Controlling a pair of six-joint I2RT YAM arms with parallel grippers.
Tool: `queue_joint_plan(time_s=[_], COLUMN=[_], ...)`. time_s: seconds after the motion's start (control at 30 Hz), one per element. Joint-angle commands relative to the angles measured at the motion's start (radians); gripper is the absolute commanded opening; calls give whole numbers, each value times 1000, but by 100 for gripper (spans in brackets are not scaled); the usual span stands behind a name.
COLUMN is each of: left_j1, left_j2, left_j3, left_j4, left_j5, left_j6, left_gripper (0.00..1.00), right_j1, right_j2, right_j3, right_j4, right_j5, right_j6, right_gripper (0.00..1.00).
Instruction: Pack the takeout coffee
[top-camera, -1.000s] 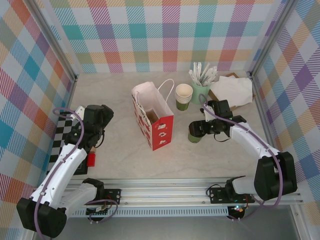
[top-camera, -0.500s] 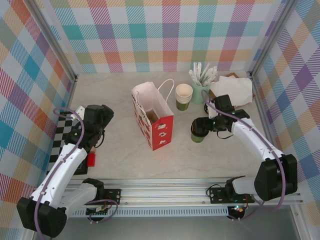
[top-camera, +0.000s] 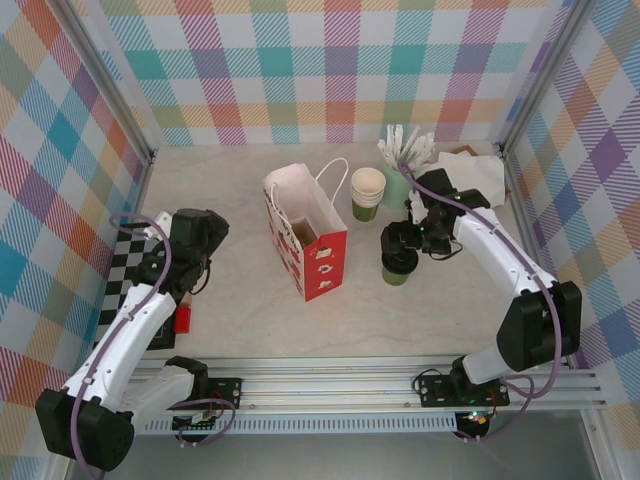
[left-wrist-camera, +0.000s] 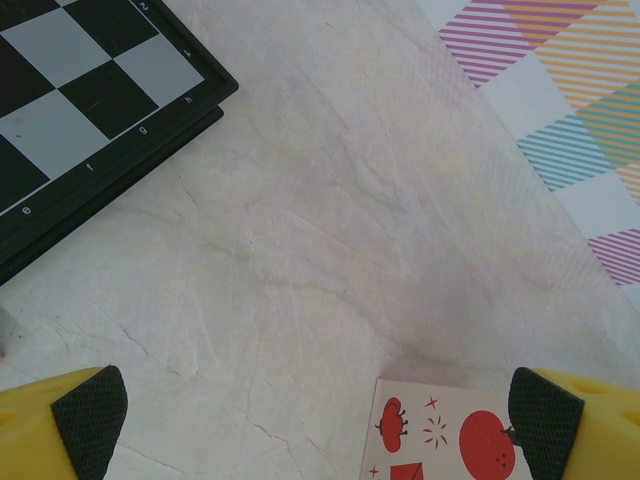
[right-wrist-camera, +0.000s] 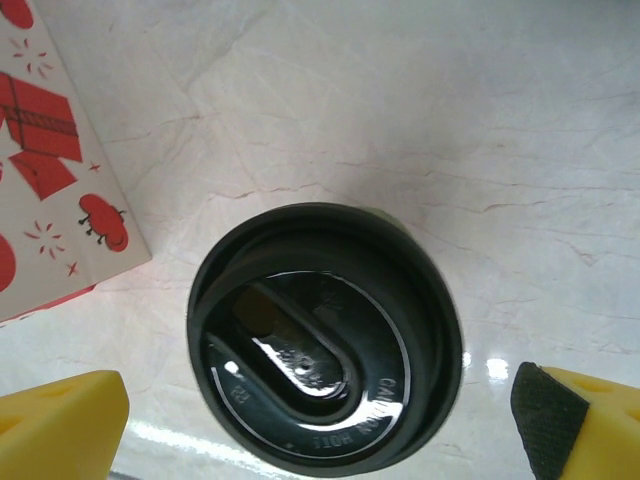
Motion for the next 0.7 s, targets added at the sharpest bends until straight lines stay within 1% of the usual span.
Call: queue_joint_plan(time_s=[0.0,0.07,0.2,0.53,0.67], left_j1=[13,12,13,13,12], left_j2=[-2,-5,-13,-20,-19], left_j3=[-9,-12,-14,-19,-23], left_j4=[18,16,10,8,11], left_j5=[-4,-5,-13,-18,-18], left_j6=[8,7,8,8,8], left_gripper=[100,100,100,100,100], right_j1=[28,42,72,105,120], right_j2=[39,67,109,148,184], right_j3=[49,71,100,127,156], right_j4=[-70,-101,-145,-170,-211], right_j5=[25,70,124,128,195], right_j6=[12,6,2,17,54], right_gripper=[100,100,100,100,100])
